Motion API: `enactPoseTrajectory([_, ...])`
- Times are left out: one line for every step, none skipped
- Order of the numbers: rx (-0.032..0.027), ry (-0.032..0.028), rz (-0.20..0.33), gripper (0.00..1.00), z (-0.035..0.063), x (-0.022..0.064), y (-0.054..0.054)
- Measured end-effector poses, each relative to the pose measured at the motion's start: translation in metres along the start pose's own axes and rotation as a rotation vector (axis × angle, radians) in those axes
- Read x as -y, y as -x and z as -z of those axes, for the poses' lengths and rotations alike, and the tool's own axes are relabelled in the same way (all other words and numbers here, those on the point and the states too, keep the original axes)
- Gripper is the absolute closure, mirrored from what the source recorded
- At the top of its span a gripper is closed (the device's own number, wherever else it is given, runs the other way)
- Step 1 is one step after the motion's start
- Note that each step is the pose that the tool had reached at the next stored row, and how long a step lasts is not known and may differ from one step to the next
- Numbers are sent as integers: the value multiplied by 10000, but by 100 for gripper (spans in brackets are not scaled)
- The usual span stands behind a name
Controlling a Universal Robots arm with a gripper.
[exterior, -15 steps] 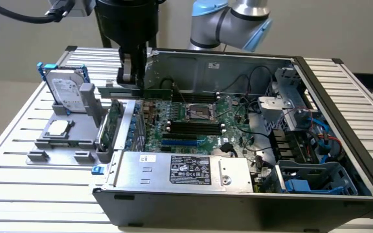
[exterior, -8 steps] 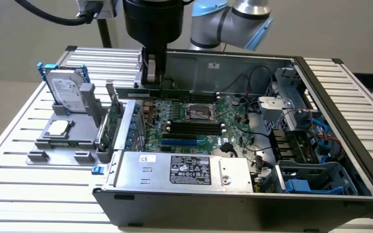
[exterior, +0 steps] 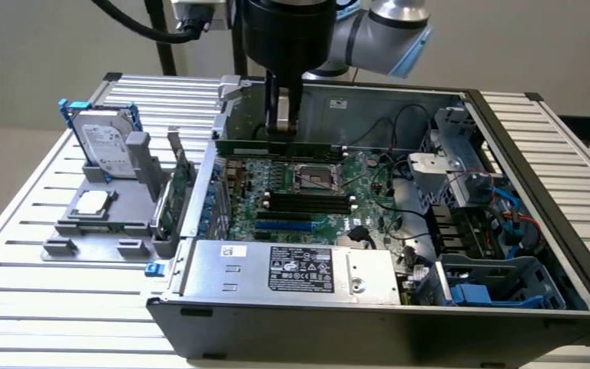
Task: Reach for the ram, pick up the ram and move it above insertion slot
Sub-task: 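Pick up the ram and move it above insertion slot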
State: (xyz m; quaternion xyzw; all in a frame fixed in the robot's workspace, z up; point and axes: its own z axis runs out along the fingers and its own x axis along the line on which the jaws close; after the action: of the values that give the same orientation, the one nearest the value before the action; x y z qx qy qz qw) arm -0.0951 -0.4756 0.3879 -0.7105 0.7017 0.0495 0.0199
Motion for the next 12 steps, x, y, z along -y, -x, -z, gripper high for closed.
enactPoseTrajectory([1,-1,-2,87,-1,44,12])
enactPoseTrajectory([2,0,-1,87,-3,83,29])
enactPoseTrajectory([0,0,0,87,-6,120,52])
enactPoseTrajectory([-1,0,0,87,-9,148,78])
enactPoseTrajectory([-3,-1,0,87,-13,173,107])
enactPoseTrajectory([-6,-1,0,87,-18,195,140])
enactPoseTrajectory([-9,-1,-2,87,-23,211,174])
enactPoseTrajectory([-10,-1,-3,87,-29,224,206])
enactPoseTrajectory([-11,-1,-1,87,-35,235,237])
enactPoseTrajectory([-13,0,-1,87,-41,244,265])
enactPoseTrajectory([-12,-1,-5,87,-49,253,288])
enactPoseTrajectory([-12,-2,-9,87,-56,260,307])
